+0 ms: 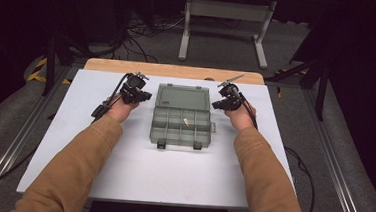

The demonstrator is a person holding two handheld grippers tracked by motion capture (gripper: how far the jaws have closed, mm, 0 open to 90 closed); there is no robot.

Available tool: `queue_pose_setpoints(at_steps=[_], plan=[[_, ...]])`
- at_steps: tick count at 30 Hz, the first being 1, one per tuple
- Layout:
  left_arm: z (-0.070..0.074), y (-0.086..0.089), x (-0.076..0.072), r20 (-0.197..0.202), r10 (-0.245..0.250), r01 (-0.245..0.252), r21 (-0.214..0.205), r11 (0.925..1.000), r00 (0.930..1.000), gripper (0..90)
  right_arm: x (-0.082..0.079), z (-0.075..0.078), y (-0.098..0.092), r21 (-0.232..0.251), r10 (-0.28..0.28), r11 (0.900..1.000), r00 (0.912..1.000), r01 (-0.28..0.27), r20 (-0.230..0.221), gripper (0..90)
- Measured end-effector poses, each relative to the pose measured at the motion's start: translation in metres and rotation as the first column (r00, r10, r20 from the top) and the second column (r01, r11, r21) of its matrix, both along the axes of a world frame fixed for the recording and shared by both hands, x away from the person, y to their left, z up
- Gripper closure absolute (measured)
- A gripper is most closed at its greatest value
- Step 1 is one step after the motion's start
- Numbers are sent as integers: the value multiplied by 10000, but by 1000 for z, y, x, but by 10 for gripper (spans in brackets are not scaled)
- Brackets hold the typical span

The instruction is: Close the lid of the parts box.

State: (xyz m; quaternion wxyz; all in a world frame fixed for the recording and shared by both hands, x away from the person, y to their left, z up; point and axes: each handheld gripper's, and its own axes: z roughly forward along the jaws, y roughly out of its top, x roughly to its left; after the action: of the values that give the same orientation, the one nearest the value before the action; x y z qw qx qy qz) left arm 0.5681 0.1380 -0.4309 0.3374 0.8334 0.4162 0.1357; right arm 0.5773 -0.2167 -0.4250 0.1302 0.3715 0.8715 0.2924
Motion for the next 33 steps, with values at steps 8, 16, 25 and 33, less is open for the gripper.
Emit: queue_pose_setpoints(at_steps=[8, 16, 25, 33], plan=[[-12, -5, 5, -223, -78, 83, 215, 9997, 9997, 895, 3, -10, 2, -60, -226, 9997, 9994, 225, -266, 900], [-22, -5, 10, -634, -102, 113, 164, 9998, 9979, 895, 4, -17, 3, -132, -135, 9998, 9991, 130, -403, 900], [-28, -7, 13, -966, -375, 387, 111, 9992, 9946, 896, 4, -20, 4, -182, -47, 9998, 9990, 39, -436, 900], [-28, -10, 12, -864, -512, 531, 194, 9984, 9949, 898, 4, -20, 6, -246, 25, 9997, 9991, -35, -423, 900]])
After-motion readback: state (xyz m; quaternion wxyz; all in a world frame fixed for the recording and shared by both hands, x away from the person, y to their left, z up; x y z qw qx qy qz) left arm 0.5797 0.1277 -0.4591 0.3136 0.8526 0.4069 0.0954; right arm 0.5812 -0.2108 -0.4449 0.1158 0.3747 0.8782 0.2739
